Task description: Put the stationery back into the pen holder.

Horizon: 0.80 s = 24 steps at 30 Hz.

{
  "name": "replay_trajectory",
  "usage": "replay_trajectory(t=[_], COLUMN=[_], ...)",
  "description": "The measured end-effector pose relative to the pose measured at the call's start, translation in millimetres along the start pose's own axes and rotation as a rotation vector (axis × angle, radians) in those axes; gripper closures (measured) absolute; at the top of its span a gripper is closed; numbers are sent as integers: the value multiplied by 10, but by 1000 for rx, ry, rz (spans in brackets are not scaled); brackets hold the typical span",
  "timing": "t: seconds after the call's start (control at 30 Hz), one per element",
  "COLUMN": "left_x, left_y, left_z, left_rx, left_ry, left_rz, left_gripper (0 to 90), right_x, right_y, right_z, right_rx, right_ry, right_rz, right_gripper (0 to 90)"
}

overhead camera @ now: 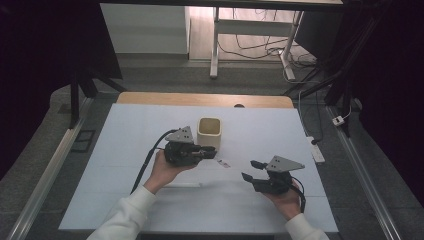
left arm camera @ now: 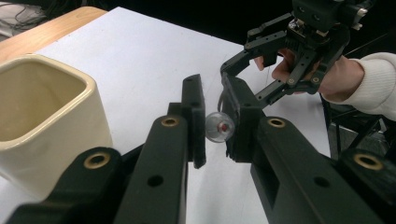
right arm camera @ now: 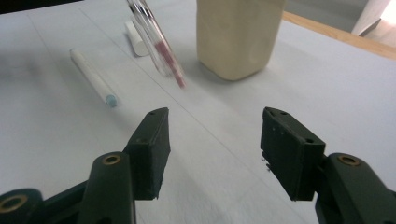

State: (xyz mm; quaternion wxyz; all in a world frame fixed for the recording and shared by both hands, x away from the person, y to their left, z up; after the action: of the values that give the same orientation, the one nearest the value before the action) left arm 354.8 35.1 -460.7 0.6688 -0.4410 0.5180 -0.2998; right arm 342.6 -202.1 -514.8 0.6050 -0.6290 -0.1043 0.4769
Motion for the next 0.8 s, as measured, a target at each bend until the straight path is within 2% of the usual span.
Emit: replay_trajectory(t=[0.03, 0.17, 0.3, 0.5, 0.67, 0.8], left_x=[-7, -35, -63, -96, -159, -245], left_y=[-3, -4, -17, -20, -38, -68], left_z=[1, 12, 21, 43, 60, 81], left_rx=[-1, 1, 2, 0, -1, -5], left_ry=[0, -5, -10, -11, -18, -28], left_rz=[-2, -2, -8, -13, -23, -43], left_gripper=[791, 791, 791, 791, 791, 791], right_x=[-23, -135, -251, -360, -427, -422], right_y=[25, 140, 200, 304, 341, 343], right_z=[-18, -59, -141, -210, -263, -291], right_rx=[2, -2, 41, 58, 65, 74], right_ry=[7, 33, 46, 69, 88, 85], right_rz=[15, 21, 9, 12, 13, 10], right_gripper=[408, 394, 374, 374, 374, 372])
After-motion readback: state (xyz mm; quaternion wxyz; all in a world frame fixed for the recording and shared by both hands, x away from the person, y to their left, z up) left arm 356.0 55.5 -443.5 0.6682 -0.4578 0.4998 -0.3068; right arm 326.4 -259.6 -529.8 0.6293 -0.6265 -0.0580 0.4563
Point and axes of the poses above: each handheld gripper's, and its own axes: x roughly forward along the jaws, y roughly out of its underside, z roughly to its left, the point moved 6 cm from there along x, roughly forward along the jaws, and after that the axes turned 14 degrees about x, right-handed, at the moved point
